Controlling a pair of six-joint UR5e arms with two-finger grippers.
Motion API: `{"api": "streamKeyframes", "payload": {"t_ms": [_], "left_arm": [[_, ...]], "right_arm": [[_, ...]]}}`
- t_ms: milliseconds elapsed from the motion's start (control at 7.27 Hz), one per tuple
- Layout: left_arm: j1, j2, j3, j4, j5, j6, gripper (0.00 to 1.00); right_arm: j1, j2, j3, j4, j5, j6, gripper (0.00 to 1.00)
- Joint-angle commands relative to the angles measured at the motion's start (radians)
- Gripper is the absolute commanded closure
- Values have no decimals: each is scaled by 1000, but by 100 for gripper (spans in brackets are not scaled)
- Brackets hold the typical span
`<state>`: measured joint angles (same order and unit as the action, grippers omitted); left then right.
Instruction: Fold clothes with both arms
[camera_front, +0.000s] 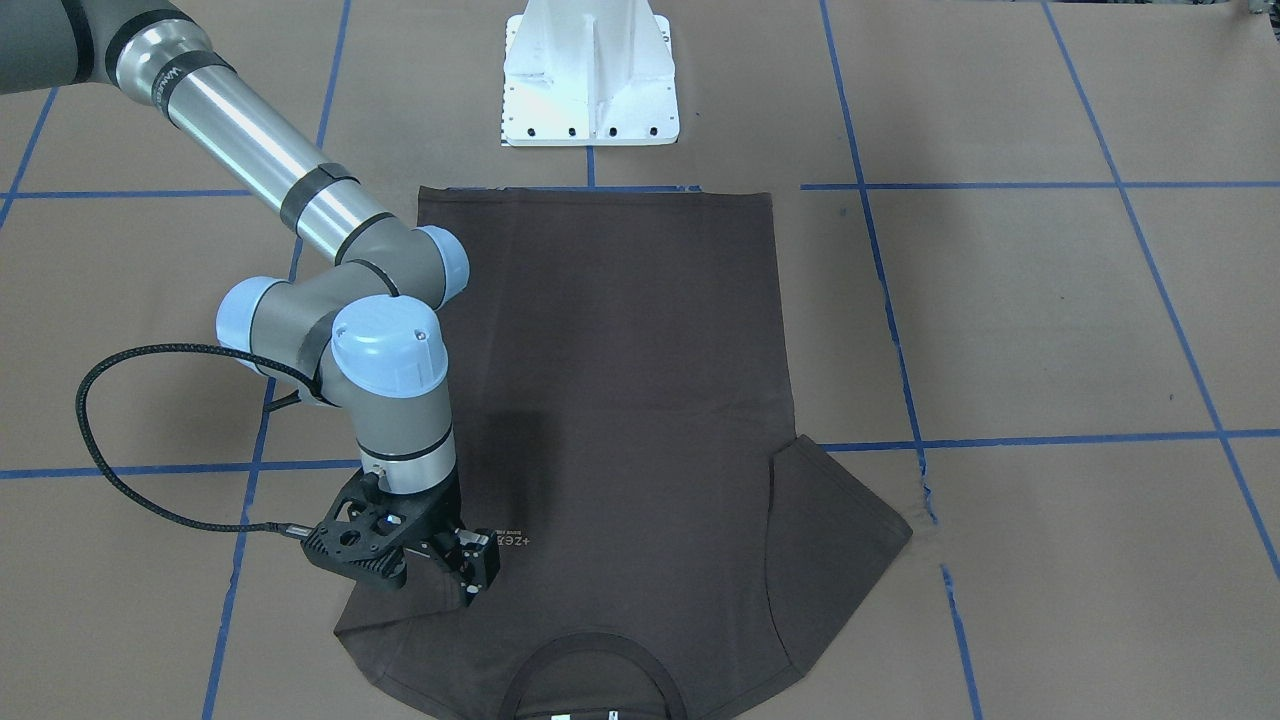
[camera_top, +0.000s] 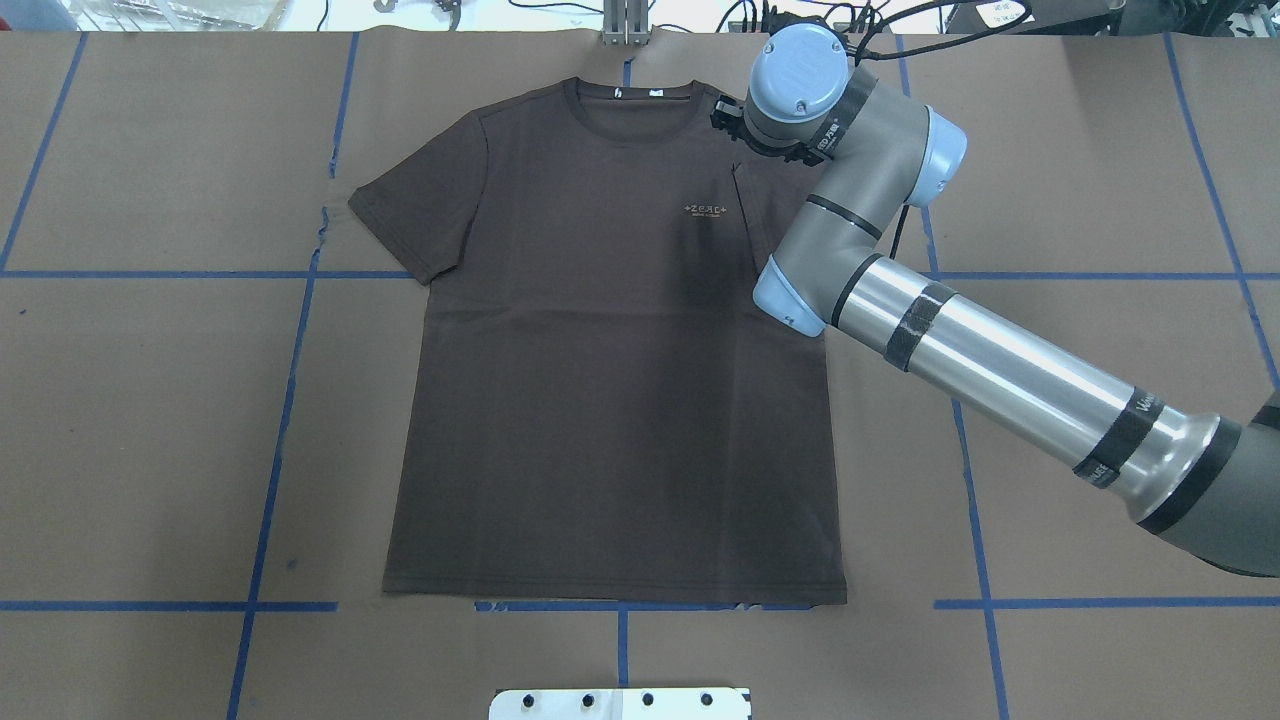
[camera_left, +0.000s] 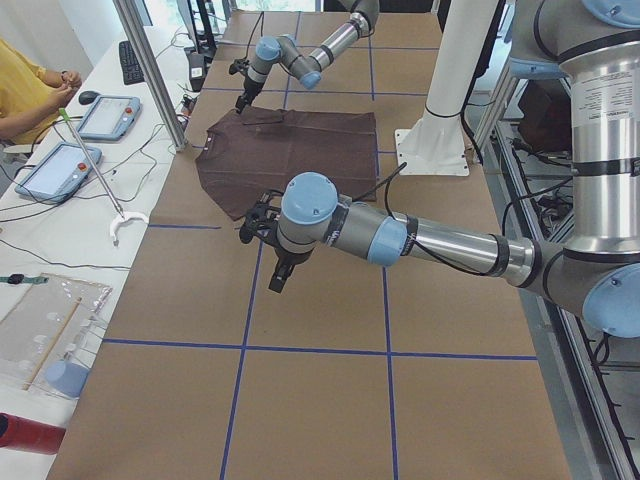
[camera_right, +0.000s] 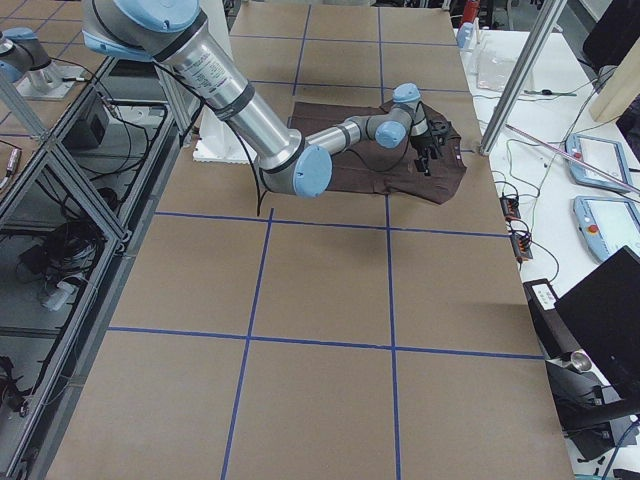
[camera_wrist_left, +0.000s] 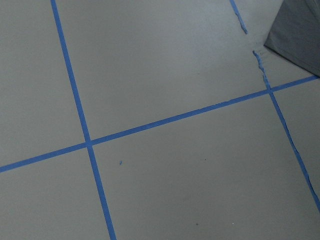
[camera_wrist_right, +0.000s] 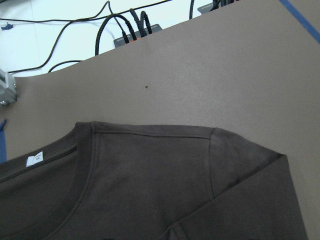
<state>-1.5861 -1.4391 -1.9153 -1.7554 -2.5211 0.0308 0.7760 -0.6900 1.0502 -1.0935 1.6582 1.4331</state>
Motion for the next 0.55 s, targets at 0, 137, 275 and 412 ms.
{"api": "streamKeyframes", "payload": {"t_ms": [0,137,275,412], "left_arm": [[132,-99,62,-91,7,-162,2],[266,-160,106,-120,11,-295,3],[334,-296,205,-142,19,-580,4],[463,-375,237,-168,203,-753,4]], "right_arm": [[9,-66,113,4,124,-3,0],[9,-121,198,1,170,-3,0],[8,-196,287,9,192,-2,0],[12,-263,366,10,202,-8,0]]}}
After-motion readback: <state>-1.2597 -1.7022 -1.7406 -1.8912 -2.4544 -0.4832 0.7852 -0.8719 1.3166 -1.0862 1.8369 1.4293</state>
